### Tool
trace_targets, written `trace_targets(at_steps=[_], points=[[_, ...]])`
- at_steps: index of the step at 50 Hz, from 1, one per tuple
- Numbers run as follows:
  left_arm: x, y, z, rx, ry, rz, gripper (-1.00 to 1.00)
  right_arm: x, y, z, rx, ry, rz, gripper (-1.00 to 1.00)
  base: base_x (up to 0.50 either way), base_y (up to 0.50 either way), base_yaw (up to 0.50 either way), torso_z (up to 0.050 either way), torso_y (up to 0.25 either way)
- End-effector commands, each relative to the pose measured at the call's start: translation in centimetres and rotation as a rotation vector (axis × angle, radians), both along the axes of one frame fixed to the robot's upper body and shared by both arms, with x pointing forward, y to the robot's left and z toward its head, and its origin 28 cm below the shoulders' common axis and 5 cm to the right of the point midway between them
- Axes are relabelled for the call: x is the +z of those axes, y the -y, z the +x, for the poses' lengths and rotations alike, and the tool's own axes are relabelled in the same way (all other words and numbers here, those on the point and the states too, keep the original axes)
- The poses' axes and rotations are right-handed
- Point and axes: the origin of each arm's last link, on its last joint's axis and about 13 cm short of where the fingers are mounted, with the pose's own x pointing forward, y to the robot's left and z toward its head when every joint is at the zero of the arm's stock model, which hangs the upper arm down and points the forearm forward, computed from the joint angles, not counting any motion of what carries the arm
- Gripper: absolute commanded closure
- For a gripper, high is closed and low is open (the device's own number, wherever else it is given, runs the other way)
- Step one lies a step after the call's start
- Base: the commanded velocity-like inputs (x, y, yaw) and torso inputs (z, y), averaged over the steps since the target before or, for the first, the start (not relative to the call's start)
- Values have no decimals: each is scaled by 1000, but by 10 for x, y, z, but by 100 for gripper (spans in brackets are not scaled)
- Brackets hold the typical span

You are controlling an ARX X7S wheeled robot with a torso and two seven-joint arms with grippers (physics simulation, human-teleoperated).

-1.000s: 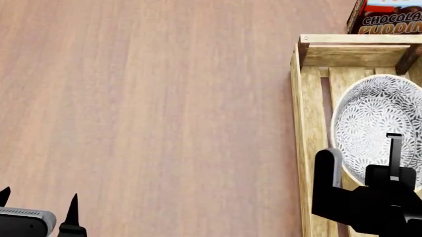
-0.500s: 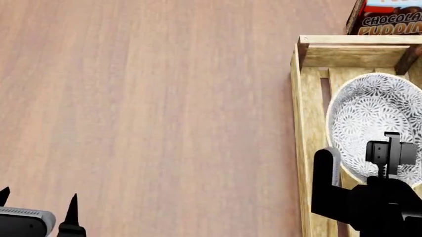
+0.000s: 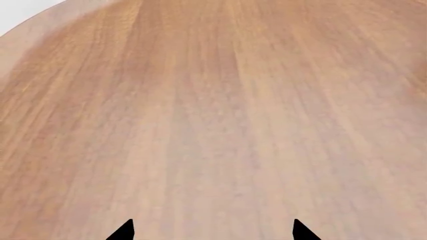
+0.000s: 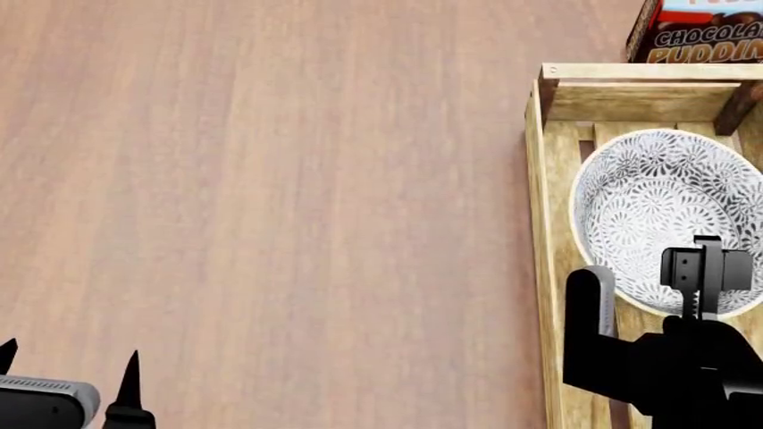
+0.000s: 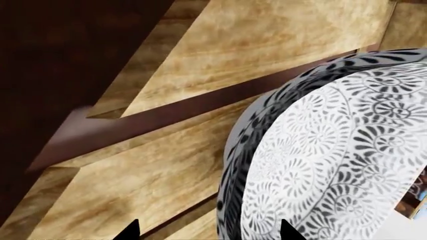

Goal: Pick up the bowl on the left and put it in the tray.

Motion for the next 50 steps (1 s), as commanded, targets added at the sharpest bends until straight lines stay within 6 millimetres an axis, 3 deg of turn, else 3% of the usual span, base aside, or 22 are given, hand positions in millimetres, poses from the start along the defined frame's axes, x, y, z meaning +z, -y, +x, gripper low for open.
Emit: trace_targets(at_steps=[1, 19, 30, 37, 41, 50], points=[[2, 1, -1, -46, 40, -51, -100, 3, -10, 1, 44, 4, 11, -100, 0, 0, 0, 0, 0], [8, 2, -4, -53, 57, -48, -100, 60, -10, -27, 32, 8, 7, -100, 0, 0, 0, 0, 0], [9, 3, -4, -56, 62, -44, -100, 101, -16, -42, 79, 119, 43, -100, 0, 0, 0, 0, 0], [9, 3, -5, -56, 63, -43, -100, 124, -19, -63, 123, 181, 48, -100, 0, 0, 0, 0, 0], [11, 3, -7, -57, 68, -47, -100, 133, -21, -77, 150, 237, 83, -100, 0, 0, 0, 0, 0], [13, 1, -7, -30, 111, -21, -100, 129, -18, -106, 161, 396, 99, -100, 0, 0, 0, 0, 0]])
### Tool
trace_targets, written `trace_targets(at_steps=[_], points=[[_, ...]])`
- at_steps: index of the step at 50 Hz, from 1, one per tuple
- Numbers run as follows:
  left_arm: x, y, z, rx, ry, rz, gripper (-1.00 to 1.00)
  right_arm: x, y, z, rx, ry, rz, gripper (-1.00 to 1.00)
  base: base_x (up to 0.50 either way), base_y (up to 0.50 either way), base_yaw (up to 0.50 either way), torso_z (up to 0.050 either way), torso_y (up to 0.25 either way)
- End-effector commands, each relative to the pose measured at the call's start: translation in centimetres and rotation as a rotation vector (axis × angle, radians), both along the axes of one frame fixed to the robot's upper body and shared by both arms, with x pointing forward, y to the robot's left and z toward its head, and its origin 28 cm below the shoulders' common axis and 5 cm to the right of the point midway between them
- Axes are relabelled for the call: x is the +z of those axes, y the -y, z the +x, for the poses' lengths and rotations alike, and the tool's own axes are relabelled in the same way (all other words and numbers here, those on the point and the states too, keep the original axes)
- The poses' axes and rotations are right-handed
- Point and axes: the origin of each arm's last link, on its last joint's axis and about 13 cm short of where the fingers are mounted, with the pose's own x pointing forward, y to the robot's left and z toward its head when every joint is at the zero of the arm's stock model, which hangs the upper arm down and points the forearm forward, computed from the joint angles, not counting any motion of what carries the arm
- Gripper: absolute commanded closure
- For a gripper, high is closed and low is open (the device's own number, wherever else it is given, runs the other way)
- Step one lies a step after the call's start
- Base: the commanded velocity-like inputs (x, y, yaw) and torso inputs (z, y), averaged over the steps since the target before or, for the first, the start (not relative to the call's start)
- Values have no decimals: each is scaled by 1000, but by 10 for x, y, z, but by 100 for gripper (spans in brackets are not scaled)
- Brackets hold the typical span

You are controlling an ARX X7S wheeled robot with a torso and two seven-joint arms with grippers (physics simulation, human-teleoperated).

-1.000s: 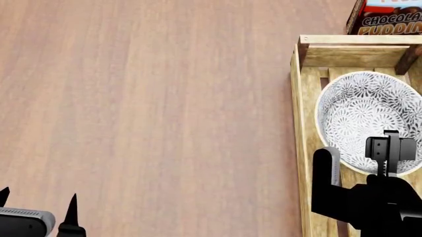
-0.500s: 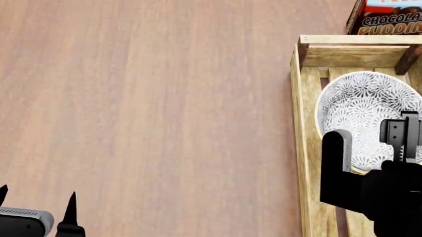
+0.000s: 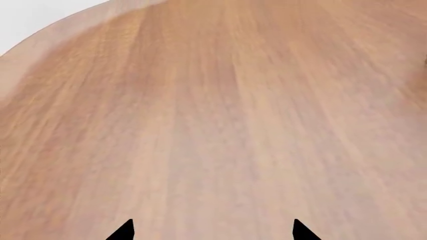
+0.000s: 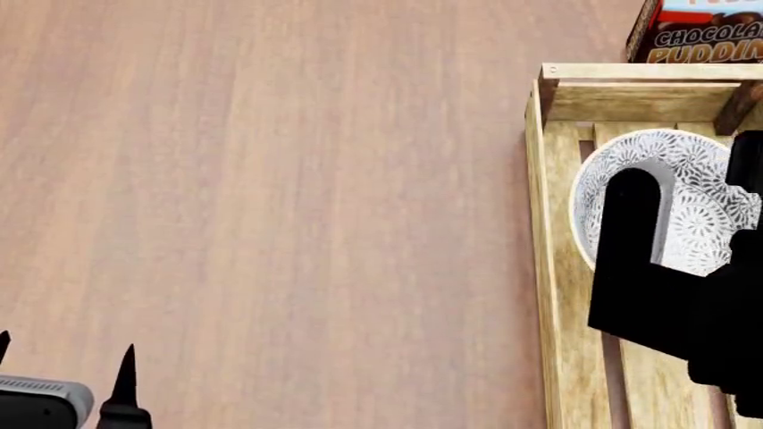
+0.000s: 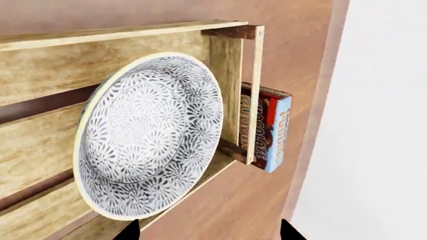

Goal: Pick up the bowl on the left and put it in the tray.

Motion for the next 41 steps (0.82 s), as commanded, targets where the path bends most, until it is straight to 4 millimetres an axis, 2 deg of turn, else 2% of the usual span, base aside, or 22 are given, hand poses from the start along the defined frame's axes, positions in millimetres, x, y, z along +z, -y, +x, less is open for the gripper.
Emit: trace_targets(at_steps=[1, 8, 9, 12, 13, 15, 17, 20, 21, 22, 23, 25, 26, 27, 30, 32, 33, 36, 38, 39, 41], points=[[5, 0, -4, -30, 83, -28, -100, 5, -5, -39, 62, 209, 53, -100, 0, 0, 0, 0, 0], [8, -1, -6, -24, 97, -26, -100, -10, -5, -72, 44, 389, 142, -100, 0, 0, 0, 0, 0], [8, -1, -8, -23, 106, -23, -100, -16, -6, -81, 51, 437, 184, -100, 0, 0, 0, 0, 0], [6, -1, -9, -23, 106, -24, -100, -32, -7, -93, 60, 507, 280, -100, 0, 0, 0, 0, 0], [4, -1, -10, -23, 108, -20, -100, -43, -10, -100, 59, 521, 382, -100, 0, 0, 0, 0, 0], [3, -1, -11, -18, 118, -14, -100, -53, -10, -102, 26, 567, 471, -100, 0, 0, 0, 0, 0], [0, -3, -13, -4, 136, -2, -100, -75, -13, -101, -13, 611, 609, -100, 0, 0, 0, 0, 0], [-1, -4, -13, 2, 139, -5, -100, -87, -16, -101, -18, 613, 710, -100, 0, 0, 0, 0, 0], [-7, -8, -15, 22, 157, 7, -100, -115, -18, -104, -35, 588, 775, -100, 0, 0, 0, 0, 0], [-9, -9, -15, 27, 168, 15, -100, -120, -23, -104, -7, 628, 849, -100, 0, 0, 0, 0, 0], [-13, -11, -15, 22, 171, 16, -100, -134, -28, -102, -13, 608, 943, -100, 0, 0, 0, 0, 0], [-17, -12, -15, 24, 188, 35, -100, -147, -32, -99, -33, 581, 1016, -100, 0, 0, 0, 0, 0], [-21, -12, -17, 16, 191, 37, -100, -161, -37, -97, -26, 581, 1106, -100, 0, 0, 0, 0, 0], [-25, -13, -18, 17, 200, 58, -100, -170, -40, -97, -36, 539, 1106, -100, 0, 0, 0, 0, 0], [-45, -19, -17, 55, 144, 30, -100, -196, -54, -97, -39, 528, 1307, -100, 0, 0, 0, 0, 0], [-51, -23, -16, 73, 131, 16, -100, -200, -56, -98, -50, 583, 1307, -100, 0, 0, 0, 0, 0], [-57, -27, -18, 91, 136, 25, -100, -204, -59, -99, -83, 577, 1418, -100, 0, 0, 0, 0, 0], [-64, -30, -21, 93, 135, 25, -100, -210, -62, -103, -72, 571, 1490, -100, 0, 0, 0, 0, 0], [-69, -32, -22, 81, 130, 22, -100, -215, -66, -107, -65, 546, 1540, -100, 0, 0, 0, 0, 0], [-72, -34, -24, 56, 125, -1, -100, -223, -71, -112, -44, 437, 1643, -100, 0, 0, 0, 0, 0], [-75, -36, -27, 31, 118, -38, -100, -231, -73, -113, -26, 432, 1643, -100, 0, 0, 0, 0, 0]])
